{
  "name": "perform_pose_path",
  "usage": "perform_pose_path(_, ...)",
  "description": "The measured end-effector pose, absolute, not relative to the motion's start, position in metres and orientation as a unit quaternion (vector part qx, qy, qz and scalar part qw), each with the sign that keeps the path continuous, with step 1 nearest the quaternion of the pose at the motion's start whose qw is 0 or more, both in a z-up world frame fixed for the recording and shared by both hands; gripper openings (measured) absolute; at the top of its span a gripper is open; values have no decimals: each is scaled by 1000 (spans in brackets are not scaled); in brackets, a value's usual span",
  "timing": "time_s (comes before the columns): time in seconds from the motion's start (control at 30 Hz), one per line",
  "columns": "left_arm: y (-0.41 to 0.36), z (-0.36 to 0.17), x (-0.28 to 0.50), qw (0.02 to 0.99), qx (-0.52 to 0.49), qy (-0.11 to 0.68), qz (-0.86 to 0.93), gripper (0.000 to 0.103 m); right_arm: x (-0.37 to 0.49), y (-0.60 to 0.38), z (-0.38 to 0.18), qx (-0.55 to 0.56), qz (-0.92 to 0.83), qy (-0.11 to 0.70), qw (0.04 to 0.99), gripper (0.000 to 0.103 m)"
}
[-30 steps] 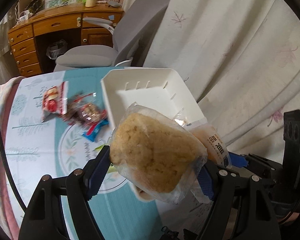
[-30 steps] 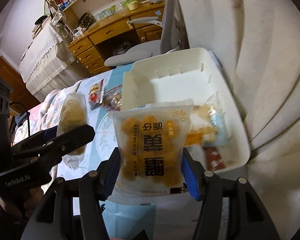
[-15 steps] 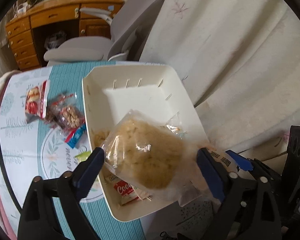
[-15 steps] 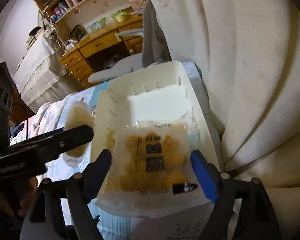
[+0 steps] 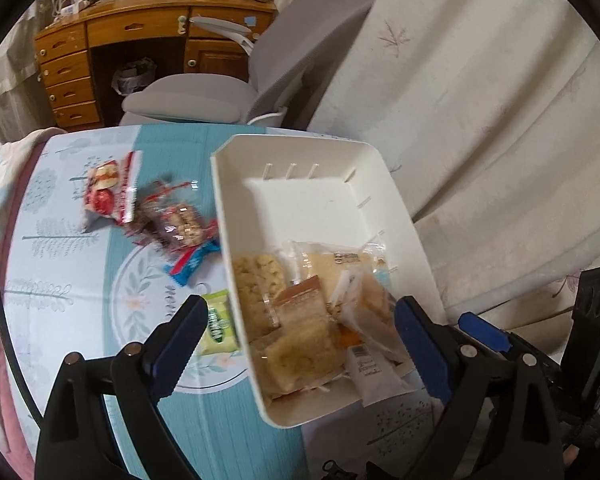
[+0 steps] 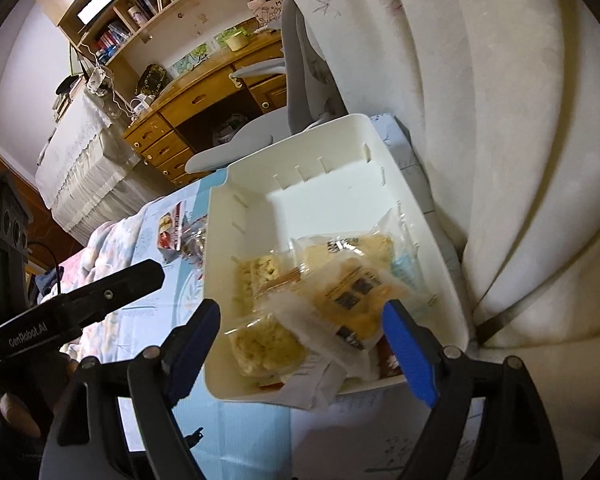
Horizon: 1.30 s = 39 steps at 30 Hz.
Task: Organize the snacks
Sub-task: 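Withdraw both tools from the tray toward the remaining snacks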
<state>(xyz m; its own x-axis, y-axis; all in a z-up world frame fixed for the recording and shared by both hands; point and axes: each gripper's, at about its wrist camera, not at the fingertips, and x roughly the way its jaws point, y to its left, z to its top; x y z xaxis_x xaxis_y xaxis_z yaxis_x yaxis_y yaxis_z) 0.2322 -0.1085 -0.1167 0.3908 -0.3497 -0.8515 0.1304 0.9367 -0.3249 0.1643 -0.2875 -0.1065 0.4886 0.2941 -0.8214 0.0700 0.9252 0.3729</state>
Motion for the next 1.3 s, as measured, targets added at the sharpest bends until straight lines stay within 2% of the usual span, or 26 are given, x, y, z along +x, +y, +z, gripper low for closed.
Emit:
perform_pose_path(0.63, 56, -109, 189, 849, -100, 509, -101, 94, 121, -169, -107, 223, 24, 520, 824, 84)
perform_pose_path(1.0, 134, -101, 199, 847, -47, 510, -142, 94, 101, -111, -125, 340, -54, 508, 789, 84)
perform_pose_path(1.3, 157, -106, 241, 844, -36, 511, -158, 94, 97, -101, -150, 437, -158, 495, 734, 84)
